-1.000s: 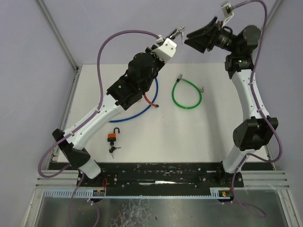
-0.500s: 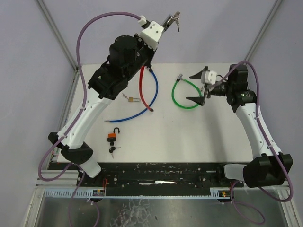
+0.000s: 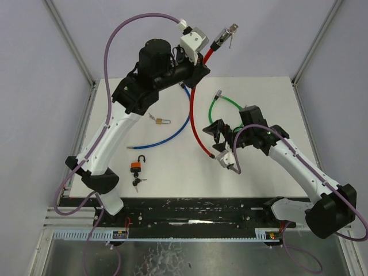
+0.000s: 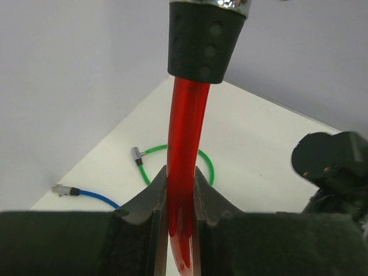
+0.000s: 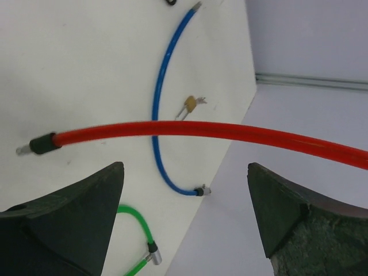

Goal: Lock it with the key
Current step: Lock the lock.

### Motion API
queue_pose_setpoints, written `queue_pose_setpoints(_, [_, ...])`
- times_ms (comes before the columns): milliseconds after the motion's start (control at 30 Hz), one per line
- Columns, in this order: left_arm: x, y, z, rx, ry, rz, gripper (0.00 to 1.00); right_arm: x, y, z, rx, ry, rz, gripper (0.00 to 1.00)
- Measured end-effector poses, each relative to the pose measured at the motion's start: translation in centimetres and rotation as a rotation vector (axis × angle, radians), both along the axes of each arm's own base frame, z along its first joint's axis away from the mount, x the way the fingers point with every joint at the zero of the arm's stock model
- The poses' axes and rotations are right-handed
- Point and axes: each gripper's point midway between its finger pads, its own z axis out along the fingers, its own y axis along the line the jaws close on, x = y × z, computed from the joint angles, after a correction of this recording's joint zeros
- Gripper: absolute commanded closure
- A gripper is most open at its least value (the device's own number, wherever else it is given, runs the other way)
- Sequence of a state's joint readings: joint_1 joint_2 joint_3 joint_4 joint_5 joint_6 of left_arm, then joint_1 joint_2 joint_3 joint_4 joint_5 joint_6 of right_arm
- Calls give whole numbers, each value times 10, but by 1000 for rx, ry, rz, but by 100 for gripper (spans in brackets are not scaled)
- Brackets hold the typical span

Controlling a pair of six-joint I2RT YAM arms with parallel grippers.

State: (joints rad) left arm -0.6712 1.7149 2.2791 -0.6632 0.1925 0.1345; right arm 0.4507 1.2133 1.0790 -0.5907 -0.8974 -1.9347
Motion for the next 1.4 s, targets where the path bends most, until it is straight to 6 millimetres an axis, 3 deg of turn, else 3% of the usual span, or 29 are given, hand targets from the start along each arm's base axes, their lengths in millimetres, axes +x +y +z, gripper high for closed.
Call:
queue_pose_setpoints(133, [5,-15,-21,5,66,-60,100,1,-9,-43,-116,-37,-8,6])
queue_pose_setpoints(300, [13,-23,-39,-8,141,-117,100,-3,-6,-69,-152,-79,16,3])
queue_pose_setpoints(600, [9,-38,-55,-30,224,-211,100,-13,0,-138,-144,-155,39,2])
queue_pose_setpoints(833, [9,-42,-60,-30,244,-248,100,0,7,-124,-101,-241,24,3])
queue_pose_setpoints(1100, [40,-9,-64,-23,228,-168,100,-7,3,-129,-127,-195,31,4])
queue_pose_setpoints(1200, [49,1,-65,-18,223,-144,100,-4,5,-121,-129,-196,29,5])
queue_pose_setpoints(1400, [49,0,-68,-13,225,-169,100,14,13,-108,-98,-270,10,4])
